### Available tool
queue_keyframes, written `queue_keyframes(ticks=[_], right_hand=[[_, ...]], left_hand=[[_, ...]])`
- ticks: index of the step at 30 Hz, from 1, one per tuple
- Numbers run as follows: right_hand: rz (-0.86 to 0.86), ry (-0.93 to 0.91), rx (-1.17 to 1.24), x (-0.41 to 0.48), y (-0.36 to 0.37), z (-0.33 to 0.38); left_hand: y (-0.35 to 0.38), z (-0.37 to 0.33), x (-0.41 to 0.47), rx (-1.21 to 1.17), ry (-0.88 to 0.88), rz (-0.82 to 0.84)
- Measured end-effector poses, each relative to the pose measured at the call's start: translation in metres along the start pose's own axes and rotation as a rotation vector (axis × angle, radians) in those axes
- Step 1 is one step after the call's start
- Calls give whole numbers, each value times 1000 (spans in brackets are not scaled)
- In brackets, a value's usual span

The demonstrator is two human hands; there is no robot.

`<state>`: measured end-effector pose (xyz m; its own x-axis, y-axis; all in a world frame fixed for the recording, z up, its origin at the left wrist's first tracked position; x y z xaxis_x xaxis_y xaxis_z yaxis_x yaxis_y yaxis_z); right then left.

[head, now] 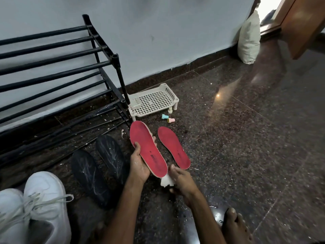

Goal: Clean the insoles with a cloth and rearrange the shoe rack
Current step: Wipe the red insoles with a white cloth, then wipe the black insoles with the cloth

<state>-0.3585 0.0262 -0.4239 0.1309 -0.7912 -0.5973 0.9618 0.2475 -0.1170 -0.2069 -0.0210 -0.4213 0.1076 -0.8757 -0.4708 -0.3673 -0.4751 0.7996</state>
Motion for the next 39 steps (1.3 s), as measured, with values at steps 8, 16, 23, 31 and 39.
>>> queue_keyframes(ticks=[8, 16, 23, 31, 39], right_hand=[[-18, -9, 57, 26, 3, -23], [-219, 42, -142, 59, -14, -41], [-507, 171, -305, 65, -5, -50], [-433, 239, -495, 60, -11, -55], [-440, 137, -745, 29, -26, -20]], left_hand=[[-37, 38, 44, 70, -95, -126], [-65, 39, 70, 472, 65, -230], [-69, 7, 78, 971, 110, -264], [-69, 21, 65, 1010, 215, -322], [-70, 2, 50, 982, 297, -406]])
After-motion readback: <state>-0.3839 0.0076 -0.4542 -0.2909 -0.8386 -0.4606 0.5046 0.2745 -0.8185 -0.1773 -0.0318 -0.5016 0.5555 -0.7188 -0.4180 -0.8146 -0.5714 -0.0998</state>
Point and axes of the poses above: each hand's wrist, its own x-axis towards the middle knuckle, its own y-axis out of the palm, z = x × y, the point moved 4 cm from there along x, towards the middle knuckle, and after that the axes turned 11 degrees about -x, right-handed, at the moved point
